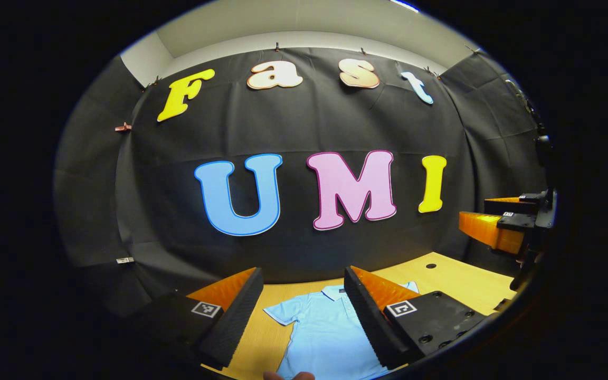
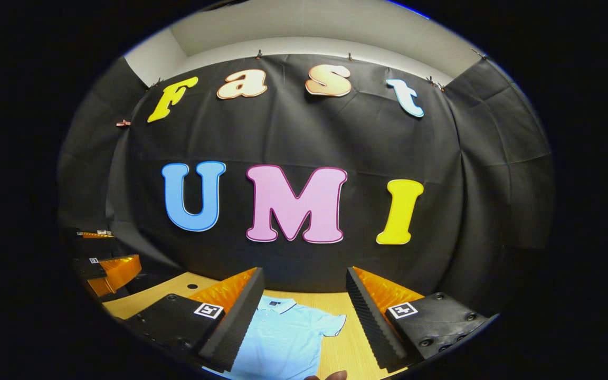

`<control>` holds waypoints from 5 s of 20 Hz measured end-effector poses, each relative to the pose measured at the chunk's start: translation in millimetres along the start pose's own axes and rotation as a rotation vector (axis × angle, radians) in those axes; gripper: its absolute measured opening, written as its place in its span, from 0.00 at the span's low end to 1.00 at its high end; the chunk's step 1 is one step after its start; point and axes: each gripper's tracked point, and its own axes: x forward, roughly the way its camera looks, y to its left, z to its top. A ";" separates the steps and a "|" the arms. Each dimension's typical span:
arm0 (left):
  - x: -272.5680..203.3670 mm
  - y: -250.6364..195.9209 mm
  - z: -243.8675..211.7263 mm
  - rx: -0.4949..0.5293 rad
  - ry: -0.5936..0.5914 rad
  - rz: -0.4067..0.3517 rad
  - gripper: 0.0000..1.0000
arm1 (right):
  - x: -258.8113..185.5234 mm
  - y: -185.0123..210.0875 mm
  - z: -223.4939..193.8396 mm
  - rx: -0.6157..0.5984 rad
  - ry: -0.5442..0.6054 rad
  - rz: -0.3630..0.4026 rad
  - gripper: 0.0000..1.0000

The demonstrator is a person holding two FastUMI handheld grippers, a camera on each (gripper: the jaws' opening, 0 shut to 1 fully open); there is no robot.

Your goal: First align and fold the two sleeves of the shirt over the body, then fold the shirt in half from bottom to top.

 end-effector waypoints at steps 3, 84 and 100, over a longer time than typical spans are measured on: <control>3.0 -4.7 -3.6 0.006 0.006 -0.007 0.98 | 25.0 -11.8 -26.8 0.024 0.079 -0.026 0.96; -56.7 82.3 -121.9 -0.029 0.302 0.239 0.99 | 221.7 210.6 -413.5 0.153 0.858 0.253 0.54; -24.5 69.5 -124.0 -0.013 0.289 0.162 0.99 | 211.5 194.4 -275.7 0.145 0.452 0.283 0.98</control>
